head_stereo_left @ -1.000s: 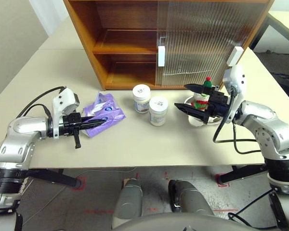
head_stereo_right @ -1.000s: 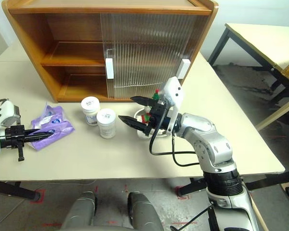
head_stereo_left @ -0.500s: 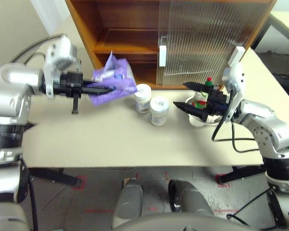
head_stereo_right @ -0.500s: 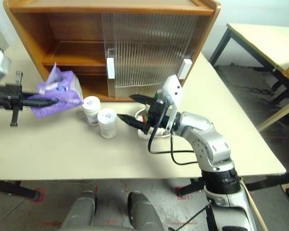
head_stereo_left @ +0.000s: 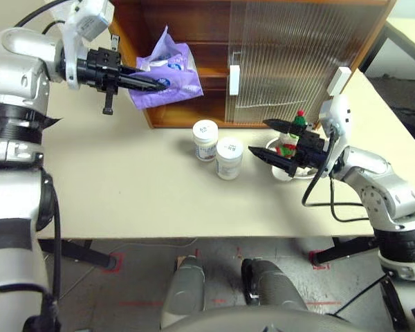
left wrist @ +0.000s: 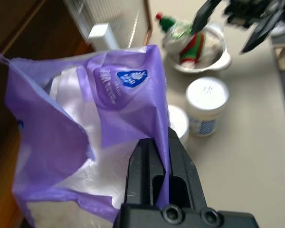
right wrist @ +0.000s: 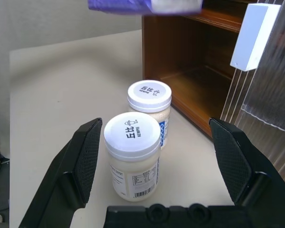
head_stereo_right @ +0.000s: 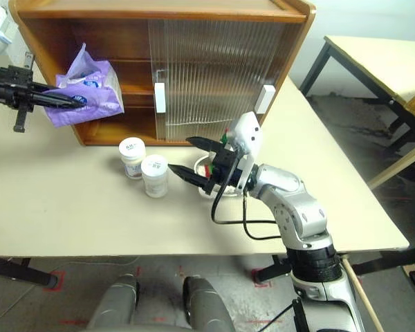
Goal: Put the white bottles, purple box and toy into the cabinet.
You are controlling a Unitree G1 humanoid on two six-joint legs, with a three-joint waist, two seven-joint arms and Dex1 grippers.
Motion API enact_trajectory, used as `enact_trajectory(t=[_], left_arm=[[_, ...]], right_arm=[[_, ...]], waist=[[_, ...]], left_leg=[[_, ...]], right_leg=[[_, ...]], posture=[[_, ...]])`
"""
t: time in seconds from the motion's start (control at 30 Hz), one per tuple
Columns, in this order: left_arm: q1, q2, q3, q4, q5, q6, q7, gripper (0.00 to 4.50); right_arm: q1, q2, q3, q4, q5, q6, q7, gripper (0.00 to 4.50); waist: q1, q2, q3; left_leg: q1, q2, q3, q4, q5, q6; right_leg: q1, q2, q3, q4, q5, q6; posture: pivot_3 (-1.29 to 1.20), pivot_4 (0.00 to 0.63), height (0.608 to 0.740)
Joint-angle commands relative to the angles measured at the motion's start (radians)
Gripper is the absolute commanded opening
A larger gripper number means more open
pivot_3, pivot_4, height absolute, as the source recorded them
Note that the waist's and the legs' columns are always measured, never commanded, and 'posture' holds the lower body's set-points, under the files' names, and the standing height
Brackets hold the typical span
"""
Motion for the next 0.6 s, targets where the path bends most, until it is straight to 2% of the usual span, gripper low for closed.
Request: enact_trajectory(t=[0.03,0.17,0.43,0.6], left_arm=[[-0.084,-0.038,-0.044,0.150,0.048,-0.113,-0.011,0.03],[-0.148,-0.085,-0.062,0.271,0.087,-0.205,-0.011,0.03],[-0.221,-0.127,-0.052,0.381,0.138,-0.273,-0.011,0.03],[-0.230,-0.110,-0.110,0.326,0.052,-0.189,-0.011,0.03]], right_arm=[[0.014,0.003,-0.001,-0.005,-0.013,-0.014,-0.007,4.50],[0.023,0.004,-0.003,-0.004,-0.015,-0.023,-0.013,4.50],[0.044,0.004,-0.005,-0.011,-0.018,-0.035,-0.025,4.50],[0.048,0.002,-0.007,-0.005,-0.019,-0.044,-0.029,4.50]], waist=[[-0.001,0.000,0.000],[-0.005,0.000,0.000],[-0.015,0.000,-0.001],[-0.025,0.001,-0.001]], left_leg=[[-0.001,0.000,-0.001,0.000,0.000,0.000],[-0.005,0.000,-0.003,0.001,0.001,0.003],[-0.010,-0.003,0.002,0.004,0.003,0.009],[-0.009,-0.003,0.002,0.007,0.003,0.012]], right_leg=[[0.000,0.000,-0.001,0.000,0.000,0.000],[0.000,0.001,-0.002,-0.006,0.002,0.004],[0.002,0.000,-0.005,-0.018,0.010,0.012],[0.005,-0.001,-0.004,-0.019,0.011,0.013]], posture=[[0.06,0.090,0.740],[0.05,0.090,0.740],[0.02,0.091,0.740],[0.02,0.091,0.740]])
